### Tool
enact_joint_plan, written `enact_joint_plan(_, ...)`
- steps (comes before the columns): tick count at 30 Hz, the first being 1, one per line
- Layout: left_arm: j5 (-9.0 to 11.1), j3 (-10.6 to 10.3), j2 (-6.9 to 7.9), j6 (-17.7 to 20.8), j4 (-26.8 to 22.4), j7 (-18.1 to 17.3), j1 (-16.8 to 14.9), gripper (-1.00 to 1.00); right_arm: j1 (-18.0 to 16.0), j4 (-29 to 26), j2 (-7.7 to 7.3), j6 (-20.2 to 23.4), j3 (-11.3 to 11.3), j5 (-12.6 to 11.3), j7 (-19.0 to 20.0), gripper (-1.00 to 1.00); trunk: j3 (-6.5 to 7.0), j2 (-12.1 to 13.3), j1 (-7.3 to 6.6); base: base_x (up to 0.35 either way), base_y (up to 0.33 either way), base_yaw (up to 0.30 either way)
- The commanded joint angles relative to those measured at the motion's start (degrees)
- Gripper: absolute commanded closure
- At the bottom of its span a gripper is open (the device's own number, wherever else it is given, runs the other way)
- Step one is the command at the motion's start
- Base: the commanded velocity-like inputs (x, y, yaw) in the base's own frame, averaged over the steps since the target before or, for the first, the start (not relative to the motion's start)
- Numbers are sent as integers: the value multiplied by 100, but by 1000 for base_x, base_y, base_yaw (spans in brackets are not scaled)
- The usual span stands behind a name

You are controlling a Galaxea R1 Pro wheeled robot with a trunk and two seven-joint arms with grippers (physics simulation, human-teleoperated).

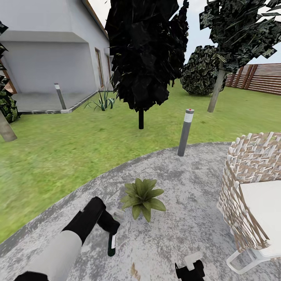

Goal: Pick up the pesticide atomizer in the garden and spray insectifuge to fully cover both potted plants in the garden.

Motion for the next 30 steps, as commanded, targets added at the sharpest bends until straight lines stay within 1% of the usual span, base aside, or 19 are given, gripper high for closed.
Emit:
enact_joint_plan(1, -109, -67, -58, 108, -39, -66, -87, 100, -1, 9, 2, -13, -45, 60, -26, -100, -6, -2, -1, 0, 0, 0)
enact_joint_plan(2, -101, -215, -116, 202, -62, -77, -222, 100, 1, 15, 1, -10, -45, 63, -26, -100, -6, -2, -1, 0, 0, 0)
enact_joint_plan(4, -81, -480, -160, 298, -16, -88, -462, 100, 7, 19, 2, -8, -45, 66, -26, -100, -6, -2, -1, 0, 0, 0)
enact_joint_plan(6, -77, -607, -200, 351, 67, -153, -625, 100, 42, 20, 3, -8, -45, 67, -26, -100, -6, -2, -1, 0, 0, 0)
enact_joint_plan(8, -84, -659, -232, 365, 139, -316, -755, 100, 59, 21, 3, -8, -45, 67, -26, -100, -6, -2, -1, 0, 0, 0)
enact_joint_plan(10, -87, -673, -243, 369, 334, -400, -896, 100, 72, 21, 3, -7, -45, 67, -26, -100, -6, -2, -1, 0, 0, 0)
enact_joint_plan(12, -85, -672, -252, 374, 707, -474, -1132, 100, 79, 21, 3, -7, -45, 67, -26, -100, -6, -2, -1, 0, 0, 0)
enact_joint_plan(13, -85, -672, -275, 375, 937, -561, -1271, 100, 81, 21, 3, -7, -45, 64, -26, -100, -6, -2, -1, 0, 0, 0)
enact_joint_plan(15, -89, -671, -338, 376, 1240, -732, -1457, 100, 82, 21, 3, -7, -45, 63, -26, -100, -6, -2, -1, 0, 0, 0)
enact_joint_plan(18, -98, -676, -366, 371, 1402, -821, -1527, 100, 85, 21, 3, -7, -45, 65, -26, -100, -6, -2, -1, 0, 0, 0)
enact_joint_plan(21, -166, -698, -366, 357, 1436, -837, -1486, 100, 89, 21, 3, -7, -47, 66, -26, -100, -6, -2, -1, 0, 0, 0)
enact_joint_plan(23, -280, -895, -366, 364, 1443, -842, -1461, 100, 90, 21, 3, -7, -46, 67, -26, -100, -6, -2, -1, 0, 0, 0)
enact_joint_plan(25, -320, -1021, -366, 367, 1450, -844, -1452, 100, 91, 19, 3, -7, -49, 67, -26, -100, -6, -2, -1, 70, 0, 0)
enact_joint_plan(30, -338, -1080, -360, 368, 1469, -844, -1447, 100, 91, 18, -3, -7, -53, 60, -31, -100, -6, -2, -1, 259, -54, 0)
